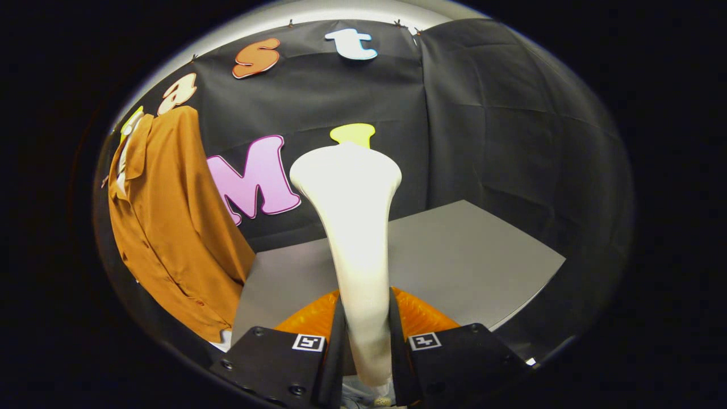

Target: Iron the clothes twice with a garment steamer, once on the left side and once on the right side.

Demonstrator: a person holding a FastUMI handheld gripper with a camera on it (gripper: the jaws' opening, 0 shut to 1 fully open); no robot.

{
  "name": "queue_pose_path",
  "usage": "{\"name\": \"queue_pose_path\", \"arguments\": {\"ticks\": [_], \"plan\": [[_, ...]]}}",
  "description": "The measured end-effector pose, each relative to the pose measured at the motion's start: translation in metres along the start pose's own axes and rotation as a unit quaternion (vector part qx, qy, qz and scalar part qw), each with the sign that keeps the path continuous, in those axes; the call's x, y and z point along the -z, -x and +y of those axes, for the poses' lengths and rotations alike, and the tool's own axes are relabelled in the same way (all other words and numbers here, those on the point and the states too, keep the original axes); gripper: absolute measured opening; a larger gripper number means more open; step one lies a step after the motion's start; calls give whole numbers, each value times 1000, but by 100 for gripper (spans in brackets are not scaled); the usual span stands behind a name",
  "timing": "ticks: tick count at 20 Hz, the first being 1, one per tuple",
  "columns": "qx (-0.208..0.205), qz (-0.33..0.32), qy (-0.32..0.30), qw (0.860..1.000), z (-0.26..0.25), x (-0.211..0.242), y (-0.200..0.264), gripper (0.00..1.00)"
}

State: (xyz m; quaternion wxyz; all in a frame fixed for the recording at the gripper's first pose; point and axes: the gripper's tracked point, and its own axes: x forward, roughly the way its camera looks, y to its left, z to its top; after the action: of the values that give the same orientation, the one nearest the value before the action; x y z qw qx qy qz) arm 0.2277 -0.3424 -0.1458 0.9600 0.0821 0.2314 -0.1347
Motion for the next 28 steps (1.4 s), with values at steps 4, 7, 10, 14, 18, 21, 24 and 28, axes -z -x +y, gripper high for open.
{"name": "queue_pose_path", "arguments": {"ticks": [4, 7, 10, 14, 18, 21, 24, 28], "plan": [[-14, -20, 19, 1000, 40, -6, 19, 39], [-33, -30, 22, 999, 81, -7, 30, 39], [-44, -43, 35, 998, 127, -8, 38, 39], [-54, -58, 43, 996, 189, -8, 47, 39], [-53, -71, 51, 995, 233, -8, 49, 39], [-50, -73, 53, 995, 257, -6, 46, 39], [-45, -70, 55, 995, 271, -2, 42, 39], [-35, -56, 66, 996, 279, 7, 34, 39]]}}
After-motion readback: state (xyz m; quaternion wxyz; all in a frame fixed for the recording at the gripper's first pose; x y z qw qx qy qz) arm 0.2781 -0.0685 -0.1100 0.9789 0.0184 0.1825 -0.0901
